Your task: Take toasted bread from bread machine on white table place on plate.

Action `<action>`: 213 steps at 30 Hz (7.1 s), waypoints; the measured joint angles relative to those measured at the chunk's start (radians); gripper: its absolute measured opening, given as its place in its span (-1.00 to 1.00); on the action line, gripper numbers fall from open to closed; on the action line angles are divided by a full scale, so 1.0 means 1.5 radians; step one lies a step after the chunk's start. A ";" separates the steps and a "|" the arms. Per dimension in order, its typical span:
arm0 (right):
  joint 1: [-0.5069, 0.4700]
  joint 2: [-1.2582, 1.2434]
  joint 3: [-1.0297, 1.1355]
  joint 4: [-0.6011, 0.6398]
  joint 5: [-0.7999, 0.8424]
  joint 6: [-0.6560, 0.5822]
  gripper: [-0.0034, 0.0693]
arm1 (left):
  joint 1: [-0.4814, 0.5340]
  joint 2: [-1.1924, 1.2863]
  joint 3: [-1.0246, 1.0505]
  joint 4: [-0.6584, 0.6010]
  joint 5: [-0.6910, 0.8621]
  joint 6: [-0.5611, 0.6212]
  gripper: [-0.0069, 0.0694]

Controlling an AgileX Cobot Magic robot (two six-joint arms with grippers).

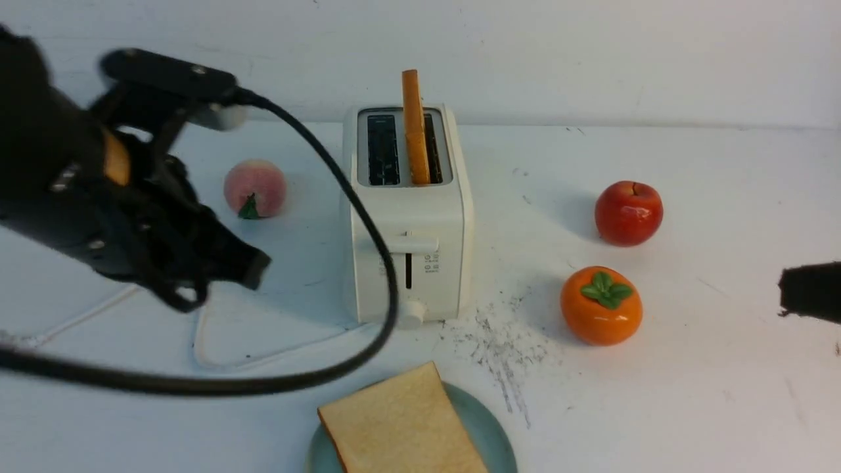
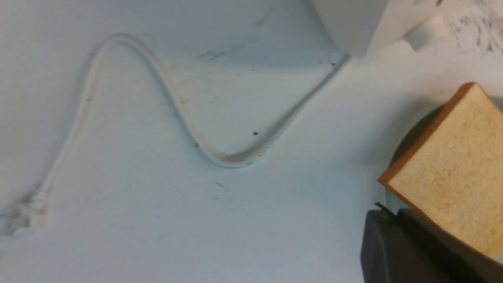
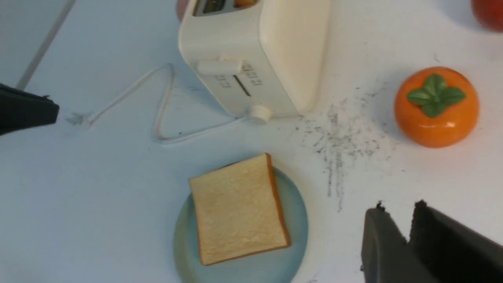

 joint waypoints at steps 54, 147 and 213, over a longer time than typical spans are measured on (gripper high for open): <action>0.375 0.596 -0.754 -0.490 -0.018 0.289 -0.60 | 0.000 -0.604 0.360 0.037 0.092 -0.254 -0.86; 0.376 -0.390 0.264 -0.776 -0.370 0.548 -0.93 | 0.000 -0.606 0.361 0.075 -0.132 -0.254 -0.85; 0.376 -0.477 0.342 -0.842 -0.414 0.632 -0.77 | 0.275 -0.815 0.797 -0.173 -0.381 0.060 -0.75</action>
